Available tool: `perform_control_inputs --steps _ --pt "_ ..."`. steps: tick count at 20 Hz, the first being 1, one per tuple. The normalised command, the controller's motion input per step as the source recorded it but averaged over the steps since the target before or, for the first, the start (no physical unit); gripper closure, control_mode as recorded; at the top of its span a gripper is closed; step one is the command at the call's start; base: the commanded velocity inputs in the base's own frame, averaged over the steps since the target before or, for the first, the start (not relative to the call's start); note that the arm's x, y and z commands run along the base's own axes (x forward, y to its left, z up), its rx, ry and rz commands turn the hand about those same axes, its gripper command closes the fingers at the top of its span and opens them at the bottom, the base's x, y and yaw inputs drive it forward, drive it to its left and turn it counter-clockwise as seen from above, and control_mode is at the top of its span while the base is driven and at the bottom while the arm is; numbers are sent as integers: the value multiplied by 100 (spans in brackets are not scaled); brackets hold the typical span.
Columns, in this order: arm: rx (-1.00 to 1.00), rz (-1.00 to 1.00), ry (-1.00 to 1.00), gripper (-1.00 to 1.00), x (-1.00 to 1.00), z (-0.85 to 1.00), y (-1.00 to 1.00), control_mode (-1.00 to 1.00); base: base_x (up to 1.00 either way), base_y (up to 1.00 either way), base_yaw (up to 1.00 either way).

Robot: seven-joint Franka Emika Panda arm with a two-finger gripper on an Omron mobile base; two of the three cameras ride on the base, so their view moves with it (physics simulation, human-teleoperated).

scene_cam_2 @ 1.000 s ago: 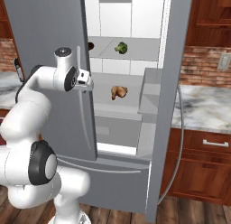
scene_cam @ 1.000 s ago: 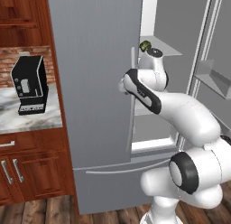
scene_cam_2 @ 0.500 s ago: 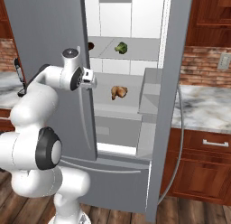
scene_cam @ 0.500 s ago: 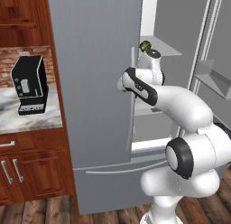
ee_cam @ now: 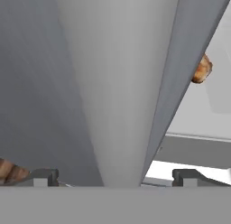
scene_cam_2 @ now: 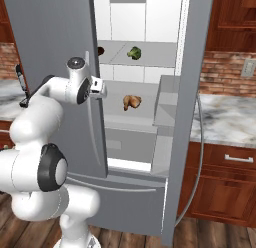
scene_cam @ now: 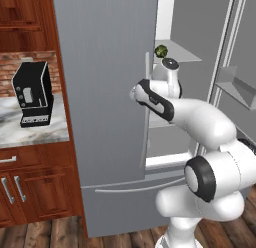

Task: Gather the broccoli and sweet potato from the fridge and place them on a tray on the dining counter. Then gather the chicken drumstick and fish from the fridge and place them on the other tray.

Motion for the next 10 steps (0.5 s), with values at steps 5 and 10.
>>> perform_control_inputs --steps 5,10 --pt "0 -3 -12 -100 37 -12 18 -100 0 0 0" --pt "0 -4 -5 -100 42 -5 13 -100 0 0 0"
